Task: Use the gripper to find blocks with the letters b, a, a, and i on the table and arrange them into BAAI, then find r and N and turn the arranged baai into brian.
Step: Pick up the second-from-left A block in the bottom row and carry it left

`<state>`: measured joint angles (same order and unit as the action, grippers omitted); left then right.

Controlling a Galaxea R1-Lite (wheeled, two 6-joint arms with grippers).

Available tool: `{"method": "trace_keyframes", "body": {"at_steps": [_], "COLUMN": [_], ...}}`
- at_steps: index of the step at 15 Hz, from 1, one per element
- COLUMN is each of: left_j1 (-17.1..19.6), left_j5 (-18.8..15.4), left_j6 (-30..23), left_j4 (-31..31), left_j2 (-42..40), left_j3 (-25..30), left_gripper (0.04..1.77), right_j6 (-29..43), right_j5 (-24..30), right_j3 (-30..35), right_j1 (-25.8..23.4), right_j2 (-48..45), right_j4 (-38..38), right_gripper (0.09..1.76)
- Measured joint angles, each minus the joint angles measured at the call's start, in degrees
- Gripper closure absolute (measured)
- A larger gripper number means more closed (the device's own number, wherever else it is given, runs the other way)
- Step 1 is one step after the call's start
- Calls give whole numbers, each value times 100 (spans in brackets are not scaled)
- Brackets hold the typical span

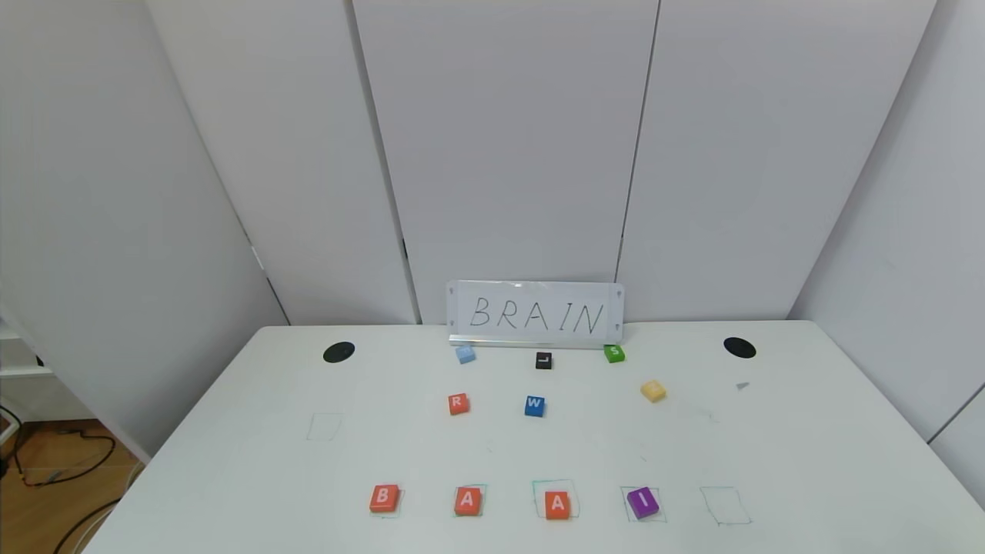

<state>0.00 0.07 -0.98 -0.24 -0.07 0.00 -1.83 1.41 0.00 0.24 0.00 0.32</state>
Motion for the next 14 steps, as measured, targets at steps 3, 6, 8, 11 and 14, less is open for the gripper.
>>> {"method": "trace_keyframes", "body": {"at_steps": [3,6,8,11,14], "left_j1": [0,0,0,-5,-7], "left_j5": [0,0,0,0,-2], "left_j6": [-4,0,2,11,40], "left_j4": [0,2,0,0,2], "left_j2": [0,0,0,0,0], "left_j3": [0,0,0,0,0], "left_gripper": [9,9,9,9,9], "right_j6": [9,85,88,66,93], "right_j5": [-7,-95,-101,-130,-84], "right_j3": [0,-2,-10,-94,-239], "right_j1": [0,-2,-2,-2,-2], "right_j2": [0,0,0,0,0], "right_j4": [1,6,22,351,428], "right_gripper": [14,14,14,14,14]}}
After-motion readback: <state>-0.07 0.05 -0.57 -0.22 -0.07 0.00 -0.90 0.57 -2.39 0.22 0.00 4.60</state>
